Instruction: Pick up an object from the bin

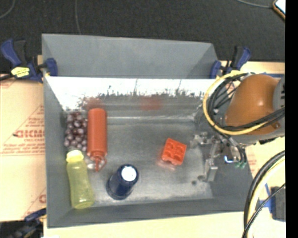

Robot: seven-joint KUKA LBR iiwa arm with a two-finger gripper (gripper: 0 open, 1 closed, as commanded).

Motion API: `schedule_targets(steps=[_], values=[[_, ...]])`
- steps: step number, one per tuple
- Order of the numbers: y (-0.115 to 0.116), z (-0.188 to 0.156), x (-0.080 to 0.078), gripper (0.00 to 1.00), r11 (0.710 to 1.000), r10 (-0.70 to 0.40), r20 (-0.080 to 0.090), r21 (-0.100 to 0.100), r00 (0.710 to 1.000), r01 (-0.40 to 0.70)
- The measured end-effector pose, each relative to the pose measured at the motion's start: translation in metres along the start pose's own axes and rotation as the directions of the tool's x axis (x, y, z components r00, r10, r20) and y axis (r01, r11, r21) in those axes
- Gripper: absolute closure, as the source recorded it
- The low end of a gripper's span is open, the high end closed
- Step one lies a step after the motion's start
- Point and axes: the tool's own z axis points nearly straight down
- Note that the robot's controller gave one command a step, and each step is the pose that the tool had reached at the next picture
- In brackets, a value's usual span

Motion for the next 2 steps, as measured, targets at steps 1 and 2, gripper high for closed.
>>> schedule_targets(steps=[1,2], values=[[0.037,0.074,-0.060,0.00,0.992,0.126,0.008,0.000,0.992,-0.126],[0.044,0.011,-0.072,0.00,0.998,0.060,0.013,0.004,0.998,-0.060]])
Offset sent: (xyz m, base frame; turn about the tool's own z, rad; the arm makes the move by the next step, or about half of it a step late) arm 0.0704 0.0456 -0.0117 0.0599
